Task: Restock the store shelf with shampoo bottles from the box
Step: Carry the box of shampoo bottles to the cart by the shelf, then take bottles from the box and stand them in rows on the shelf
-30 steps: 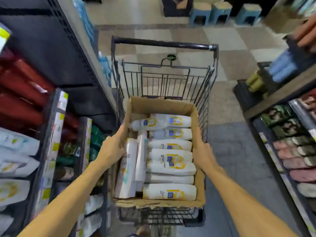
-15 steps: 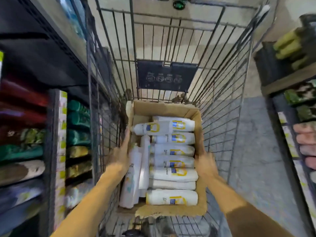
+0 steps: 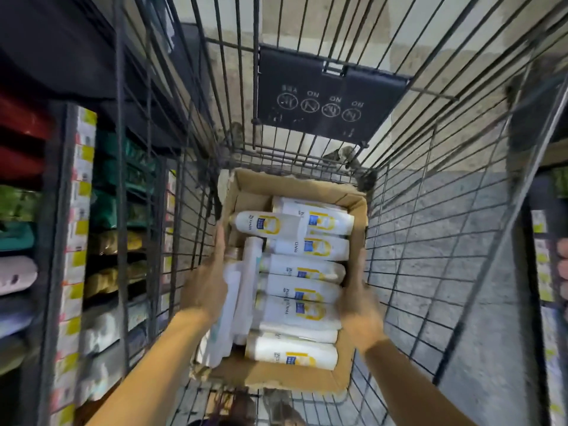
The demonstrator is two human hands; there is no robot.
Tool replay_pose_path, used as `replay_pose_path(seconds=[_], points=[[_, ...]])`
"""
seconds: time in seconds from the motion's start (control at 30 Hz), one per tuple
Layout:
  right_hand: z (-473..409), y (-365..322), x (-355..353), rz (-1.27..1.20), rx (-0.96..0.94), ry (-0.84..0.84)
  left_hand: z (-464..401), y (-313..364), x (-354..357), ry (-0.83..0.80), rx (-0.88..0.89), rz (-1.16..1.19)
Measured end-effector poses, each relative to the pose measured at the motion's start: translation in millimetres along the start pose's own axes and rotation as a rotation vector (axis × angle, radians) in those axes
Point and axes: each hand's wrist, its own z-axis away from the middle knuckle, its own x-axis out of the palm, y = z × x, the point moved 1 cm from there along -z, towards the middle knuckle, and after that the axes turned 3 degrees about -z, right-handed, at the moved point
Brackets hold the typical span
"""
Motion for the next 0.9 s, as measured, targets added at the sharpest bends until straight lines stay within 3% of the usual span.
replay_pose_path(seconds=[0.07, 0.1, 0.17, 0.2, 0.3, 0.37, 0.47, 0.67, 0.9], points=[[9.4, -11.1, -4.6, 0.117, -0.060, 0.045, 10.2, 15.2, -15.9, -0.103, -0.071, 0.061], [14.2, -16.7, -7.5, 0.176, -0.098, 0.106, 22.2, 22.1, -25.9, -0.073, -0.076, 0.041], [19.8, -26.8, -12.1, 0.284, -0.313, 0.240, 56.1, 32.7, -29.5, 0.151, 0.077, -0.010], [22.4, -32.9, -12.1, 0.309, -0.446, 0.265, 73.9, 37.7, -22.3, 0.157, 0.142, -0.012], [28.0, -49.1, 1.7, 0.319, -0.556, -0.137, 109.6, 48.4, 17.5, -0.260, -0.022, 0.077], [21.1, -44.3, 17.4, 0.408, -0.553, -0.329, 114.8, 49.2, 55.9, -0.421, -0.153, -0.090], [9.3, -20.4, 31.8, 0.452, -0.497, -0.392, 115.6, 50.0, 94.1, -0.337, -0.251, -0.223], [8.5, 4.0, 47.2, 0.688, -0.710, -0.275, 100.7, 51.1, 126.0, -0.162, -0.438, -0.138], [1.1, -3.8, 47.0, 0.638, -0.644, -0.343, 96.4, 51.3, 126.9, -0.084, -0.508, 0.065]])
